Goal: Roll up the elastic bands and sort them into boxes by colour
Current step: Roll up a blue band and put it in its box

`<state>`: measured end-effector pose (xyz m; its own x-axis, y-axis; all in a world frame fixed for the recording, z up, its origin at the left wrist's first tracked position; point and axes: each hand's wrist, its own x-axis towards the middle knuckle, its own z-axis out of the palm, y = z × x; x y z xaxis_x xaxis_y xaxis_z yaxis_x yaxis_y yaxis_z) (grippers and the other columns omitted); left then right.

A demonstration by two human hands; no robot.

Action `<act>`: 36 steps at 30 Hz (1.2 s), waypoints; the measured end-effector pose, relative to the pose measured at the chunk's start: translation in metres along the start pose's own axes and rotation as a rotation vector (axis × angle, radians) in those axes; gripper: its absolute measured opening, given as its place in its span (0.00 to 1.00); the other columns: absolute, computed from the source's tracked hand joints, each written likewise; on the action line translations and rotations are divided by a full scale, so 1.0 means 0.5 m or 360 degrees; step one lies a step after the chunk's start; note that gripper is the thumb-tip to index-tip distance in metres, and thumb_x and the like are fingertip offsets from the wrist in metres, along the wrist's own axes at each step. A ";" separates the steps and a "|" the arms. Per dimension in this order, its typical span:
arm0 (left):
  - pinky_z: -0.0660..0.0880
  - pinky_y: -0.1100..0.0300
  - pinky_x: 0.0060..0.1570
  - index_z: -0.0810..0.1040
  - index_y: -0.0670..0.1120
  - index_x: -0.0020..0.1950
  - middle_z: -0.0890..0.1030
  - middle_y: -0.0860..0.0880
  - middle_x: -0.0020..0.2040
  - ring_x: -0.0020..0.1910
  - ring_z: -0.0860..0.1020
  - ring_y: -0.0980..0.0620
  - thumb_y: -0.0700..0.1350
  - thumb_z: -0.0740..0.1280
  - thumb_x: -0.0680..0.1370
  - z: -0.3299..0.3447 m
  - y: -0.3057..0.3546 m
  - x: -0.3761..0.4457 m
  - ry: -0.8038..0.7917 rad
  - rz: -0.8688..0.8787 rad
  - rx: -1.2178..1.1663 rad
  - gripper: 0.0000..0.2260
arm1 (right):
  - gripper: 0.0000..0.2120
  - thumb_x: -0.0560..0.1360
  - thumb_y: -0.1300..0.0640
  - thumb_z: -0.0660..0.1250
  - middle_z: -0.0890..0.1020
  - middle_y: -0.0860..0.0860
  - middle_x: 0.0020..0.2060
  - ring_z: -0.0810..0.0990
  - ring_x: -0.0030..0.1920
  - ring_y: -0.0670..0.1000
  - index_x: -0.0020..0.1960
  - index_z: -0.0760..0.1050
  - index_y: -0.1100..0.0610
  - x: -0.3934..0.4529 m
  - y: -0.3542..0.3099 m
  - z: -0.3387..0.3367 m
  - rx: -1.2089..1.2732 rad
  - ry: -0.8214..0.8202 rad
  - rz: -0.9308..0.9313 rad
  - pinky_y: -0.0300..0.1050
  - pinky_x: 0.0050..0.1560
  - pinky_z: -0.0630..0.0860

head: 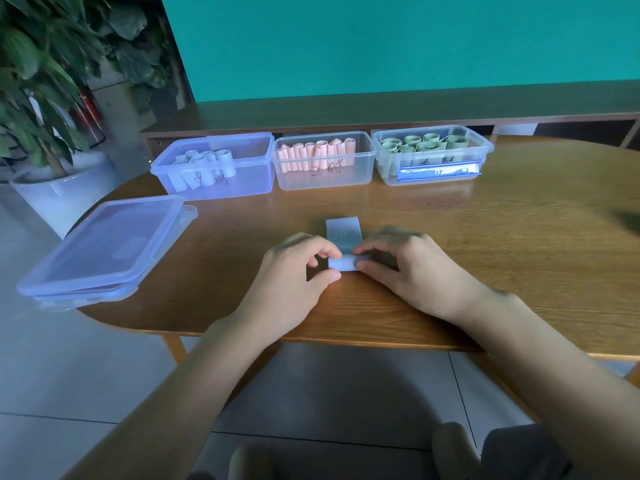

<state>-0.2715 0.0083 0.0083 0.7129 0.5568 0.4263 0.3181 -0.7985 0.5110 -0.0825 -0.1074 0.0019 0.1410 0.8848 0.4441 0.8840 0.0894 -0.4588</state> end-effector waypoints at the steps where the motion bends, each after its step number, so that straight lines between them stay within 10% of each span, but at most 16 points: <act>1: 0.69 0.76 0.40 0.82 0.54 0.53 0.74 0.66 0.44 0.47 0.74 0.65 0.47 0.75 0.75 0.001 -0.002 0.004 -0.0006 -0.0005 0.0006 0.09 | 0.08 0.79 0.54 0.71 0.81 0.45 0.51 0.80 0.51 0.43 0.57 0.83 0.53 0.000 0.002 0.001 -0.0003 0.0010 0.0001 0.39 0.57 0.74; 28: 0.65 0.80 0.46 0.80 0.54 0.61 0.77 0.61 0.57 0.47 0.74 0.66 0.46 0.70 0.79 0.023 -0.032 0.043 -0.0040 0.0012 0.0000 0.11 | 0.11 0.78 0.56 0.71 0.76 0.45 0.53 0.79 0.49 0.46 0.61 0.81 0.53 0.019 0.012 0.027 -0.0074 0.0154 0.0099 0.40 0.57 0.75; 36: 0.75 0.56 0.57 0.78 0.52 0.64 0.77 0.57 0.62 0.59 0.75 0.54 0.47 0.70 0.79 0.026 -0.026 0.051 0.0001 0.0127 0.0139 0.13 | 0.10 0.81 0.55 0.68 0.81 0.48 0.55 0.80 0.54 0.50 0.60 0.82 0.54 0.034 0.021 0.029 -0.0081 0.0180 0.0133 0.44 0.59 0.76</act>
<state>-0.2493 0.0302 0.0028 0.7377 0.4910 0.4633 0.3139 -0.8571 0.4084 -0.0774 -0.0849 -0.0065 0.2618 0.8307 0.4913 0.8883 -0.0083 -0.4593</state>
